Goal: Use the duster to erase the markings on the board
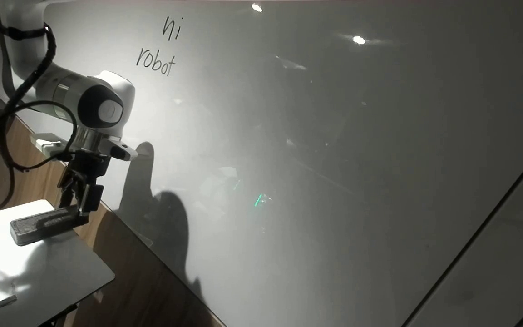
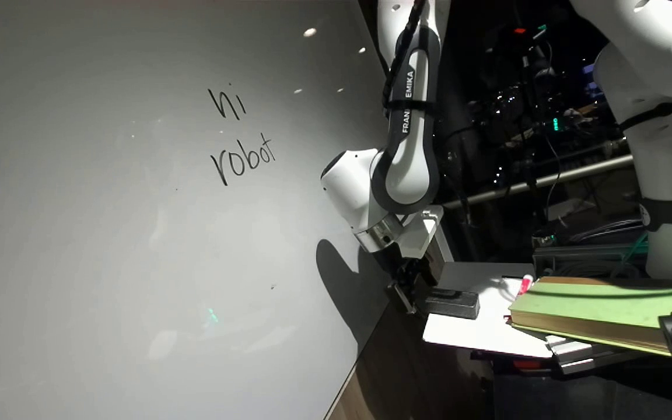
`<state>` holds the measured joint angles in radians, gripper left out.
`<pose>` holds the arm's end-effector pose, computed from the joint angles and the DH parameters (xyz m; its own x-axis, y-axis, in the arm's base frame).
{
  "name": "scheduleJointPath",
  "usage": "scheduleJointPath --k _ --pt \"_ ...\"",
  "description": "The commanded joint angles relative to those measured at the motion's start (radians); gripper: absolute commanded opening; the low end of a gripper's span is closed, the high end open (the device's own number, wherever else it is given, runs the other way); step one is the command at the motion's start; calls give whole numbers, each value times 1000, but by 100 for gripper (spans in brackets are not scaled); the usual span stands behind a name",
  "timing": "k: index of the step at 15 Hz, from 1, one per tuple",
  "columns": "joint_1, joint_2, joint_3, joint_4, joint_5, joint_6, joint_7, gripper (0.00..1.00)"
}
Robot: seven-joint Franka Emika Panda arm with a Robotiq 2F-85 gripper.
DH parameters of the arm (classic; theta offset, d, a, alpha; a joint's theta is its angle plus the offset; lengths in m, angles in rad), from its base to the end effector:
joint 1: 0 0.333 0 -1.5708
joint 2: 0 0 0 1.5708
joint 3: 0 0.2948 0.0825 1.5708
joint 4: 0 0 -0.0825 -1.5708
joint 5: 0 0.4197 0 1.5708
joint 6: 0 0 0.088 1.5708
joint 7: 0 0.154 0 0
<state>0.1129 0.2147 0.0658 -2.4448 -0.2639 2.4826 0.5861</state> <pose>0.4647 0.0799 0.1033 0.9769 -0.1917 -0.0949 -0.1710 -0.9664 0.1921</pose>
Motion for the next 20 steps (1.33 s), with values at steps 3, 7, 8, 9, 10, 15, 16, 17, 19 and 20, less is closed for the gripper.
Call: scheduleJointPath --k 3,7,8,9,10,15,16,17,19,20 --pt "-6 -65 13 9 208 -123 -188 100" --pt "-15 -110 -4 -13 216 -96 -277 100" --pt "-20 -113 -10 -17 203 -85 -290 100" --pt "-25 -118 -14 -20 200 -83 -303 100" --pt "-29 -119 -18 -25 199 -83 -314 100" --pt "-37 -107 -7 -51 232 -83 -359 100" --pt "-36 -104 -6 -56 233 -82 -361 100" --pt "-35 -100 -5 -58 233 -82 -361 100" --pt "-34 -89 -4 -59 231 -79 -360 100" --pt "-34 -81 -4 -56 230 -79 -360 100"
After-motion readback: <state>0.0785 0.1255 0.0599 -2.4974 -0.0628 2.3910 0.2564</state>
